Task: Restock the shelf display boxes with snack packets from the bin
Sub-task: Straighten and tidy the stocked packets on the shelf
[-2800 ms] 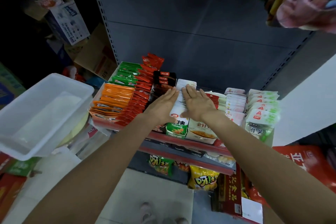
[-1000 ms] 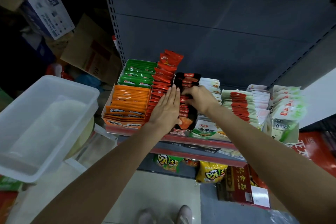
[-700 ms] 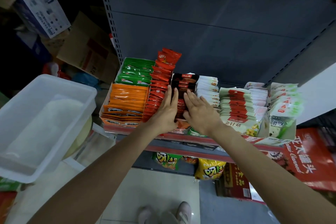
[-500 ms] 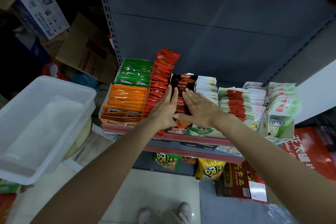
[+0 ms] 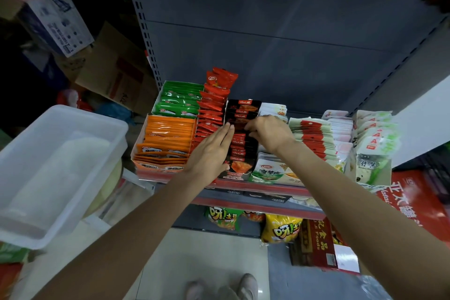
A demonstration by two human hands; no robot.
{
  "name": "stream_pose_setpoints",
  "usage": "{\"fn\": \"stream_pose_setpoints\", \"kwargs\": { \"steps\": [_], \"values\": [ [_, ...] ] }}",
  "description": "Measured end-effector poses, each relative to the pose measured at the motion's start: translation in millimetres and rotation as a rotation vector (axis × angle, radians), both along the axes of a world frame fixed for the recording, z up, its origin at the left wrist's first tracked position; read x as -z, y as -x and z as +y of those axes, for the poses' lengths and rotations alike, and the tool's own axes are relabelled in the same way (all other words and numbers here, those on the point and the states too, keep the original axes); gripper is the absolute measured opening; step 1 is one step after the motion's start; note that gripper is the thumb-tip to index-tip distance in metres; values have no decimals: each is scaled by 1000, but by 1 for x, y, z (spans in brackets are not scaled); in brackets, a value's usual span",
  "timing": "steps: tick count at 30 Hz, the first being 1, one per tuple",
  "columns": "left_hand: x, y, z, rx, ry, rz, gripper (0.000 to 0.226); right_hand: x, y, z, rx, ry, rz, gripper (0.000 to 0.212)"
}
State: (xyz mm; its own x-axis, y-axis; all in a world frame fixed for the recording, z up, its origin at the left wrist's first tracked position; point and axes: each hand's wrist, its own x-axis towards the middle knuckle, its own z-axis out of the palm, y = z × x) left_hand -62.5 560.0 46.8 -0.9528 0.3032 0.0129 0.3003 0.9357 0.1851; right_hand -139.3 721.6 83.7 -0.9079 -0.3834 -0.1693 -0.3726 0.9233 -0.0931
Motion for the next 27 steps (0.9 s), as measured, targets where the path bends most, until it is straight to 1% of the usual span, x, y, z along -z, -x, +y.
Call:
{"fn": "stream_pose_setpoints", "kwargs": {
  "steps": [2, 4, 5, 7, 9, 11, 14, 18, 23, 25, 27],
  "values": [
    [1, -3, 0, 9, -27, 0, 93, -2, 6, 0, -36, -54, -9, 33],
    [0, -5, -1, 6, -50, -10, 91, -3, 10, 0, -59, -54, -20, 32],
    [0, -5, -1, 2, -60, -12, 89, -3, 11, 1, -62, -19, -40, 29],
    [-1, -5, -1, -1, -64, -9, 85, -4, 13, 5, -39, 120, -117, 25],
    [-1, -4, -2, 12, -41, 10, 78, -5, 14, 8, -9, 211, -149, 27],
    [-1, -5, -2, 27, -17, 37, 70, -5, 14, 9, -26, 139, -134, 30],
    [-1, -7, -3, 47, 0, 54, 64, 4, 12, 8, -52, 13, -68, 39],
    [-1, -7, -4, 64, -23, 61, 60, 12, 9, 8, -46, -17, -2, 49],
    [0, -8, -4, 77, 34, 87, 58, 9, 8, 1, -100, -33, -42, 61],
    [3, -7, -6, 79, 23, 108, 59, 9, 10, 0, -123, -101, -38, 57],
    [4, -8, -7, 86, 14, 135, 58, 9, 11, -1, -134, -177, 4, 46]
  ]
}}
